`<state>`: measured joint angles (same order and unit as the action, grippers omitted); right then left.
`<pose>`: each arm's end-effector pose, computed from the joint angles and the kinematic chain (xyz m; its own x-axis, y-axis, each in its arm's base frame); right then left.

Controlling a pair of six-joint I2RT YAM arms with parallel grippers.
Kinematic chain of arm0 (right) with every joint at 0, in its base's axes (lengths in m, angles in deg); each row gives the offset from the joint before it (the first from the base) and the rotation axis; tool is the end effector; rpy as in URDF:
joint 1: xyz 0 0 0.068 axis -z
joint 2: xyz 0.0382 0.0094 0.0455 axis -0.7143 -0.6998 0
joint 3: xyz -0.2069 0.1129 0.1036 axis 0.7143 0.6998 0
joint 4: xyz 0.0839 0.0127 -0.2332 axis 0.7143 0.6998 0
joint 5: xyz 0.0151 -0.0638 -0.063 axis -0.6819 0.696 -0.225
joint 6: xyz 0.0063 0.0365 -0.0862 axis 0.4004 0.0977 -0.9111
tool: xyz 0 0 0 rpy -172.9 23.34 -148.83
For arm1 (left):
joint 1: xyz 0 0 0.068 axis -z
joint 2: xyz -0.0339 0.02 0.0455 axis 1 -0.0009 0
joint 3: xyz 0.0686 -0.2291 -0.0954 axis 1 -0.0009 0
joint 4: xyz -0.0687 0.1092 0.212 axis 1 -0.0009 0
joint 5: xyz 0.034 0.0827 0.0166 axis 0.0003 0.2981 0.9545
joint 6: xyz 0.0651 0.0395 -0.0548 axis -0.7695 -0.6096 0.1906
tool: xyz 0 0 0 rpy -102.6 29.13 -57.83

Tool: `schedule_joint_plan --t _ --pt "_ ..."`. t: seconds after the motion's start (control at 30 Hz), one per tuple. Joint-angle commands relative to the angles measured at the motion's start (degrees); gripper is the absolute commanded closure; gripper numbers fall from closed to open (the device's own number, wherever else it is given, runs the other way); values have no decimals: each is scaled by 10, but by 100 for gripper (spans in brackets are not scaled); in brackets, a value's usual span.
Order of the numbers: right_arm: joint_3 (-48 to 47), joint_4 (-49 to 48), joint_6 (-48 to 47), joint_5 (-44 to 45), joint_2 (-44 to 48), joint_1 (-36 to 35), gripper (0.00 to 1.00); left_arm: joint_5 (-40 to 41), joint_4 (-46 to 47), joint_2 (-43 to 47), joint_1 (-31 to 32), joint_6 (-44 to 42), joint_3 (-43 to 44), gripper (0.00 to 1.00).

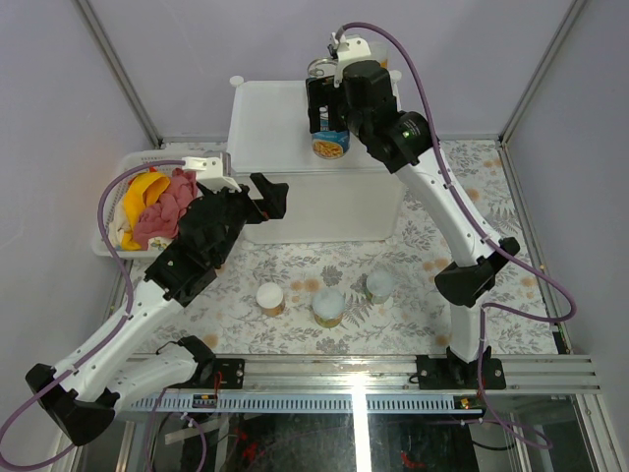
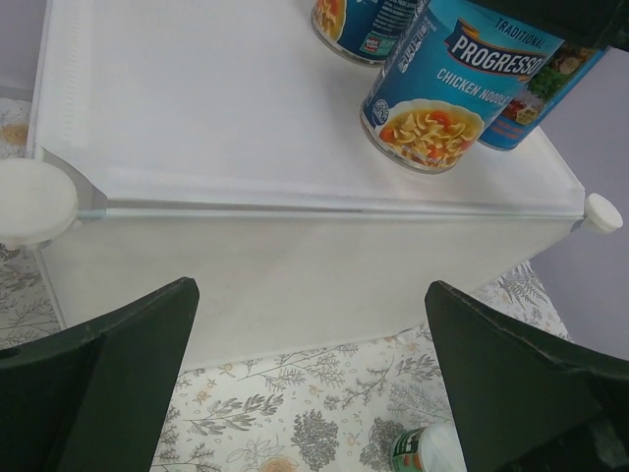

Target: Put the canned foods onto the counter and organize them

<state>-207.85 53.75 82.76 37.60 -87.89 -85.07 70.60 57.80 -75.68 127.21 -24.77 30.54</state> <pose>0.3588 0.2640 0.4731 -0.2089 0.0403 -0.9771 -0.3584 0.9265 0.1148 0.2176 -0.1286 0.3715 -0.1697 -0.3122 -0.9347 0.2464 0.9049 -0.3470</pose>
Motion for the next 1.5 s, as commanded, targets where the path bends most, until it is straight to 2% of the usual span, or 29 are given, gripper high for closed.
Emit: schedule_joint_plan --t 0.0,0.87,0.93,1.07,1.2,1.33,1.47 --pt "-28 -73 5 -8 7 1 96 0 39 10 3 0 -6 0" --pt "-24 -86 6 -8 -17 10 93 -2 34 16 3 12 -9 0" --pt "-21 -85 7 -6 -16 10 87 -2 33 17 3 11 -8 0" --pt "-10 -88 8 -5 -8 10 61 -3 32 14 3 11 -7 0" --pt "-6 -84 6 -8 -5 10 45 -5 32 11 3 12 -6 0" --pt "8 -90 5 -8 4 10 35 -7 34 10 3 13 -5 0" --pt "15 -92 5 -7 9 10 33 -7 34 9 3 14 -6 0"
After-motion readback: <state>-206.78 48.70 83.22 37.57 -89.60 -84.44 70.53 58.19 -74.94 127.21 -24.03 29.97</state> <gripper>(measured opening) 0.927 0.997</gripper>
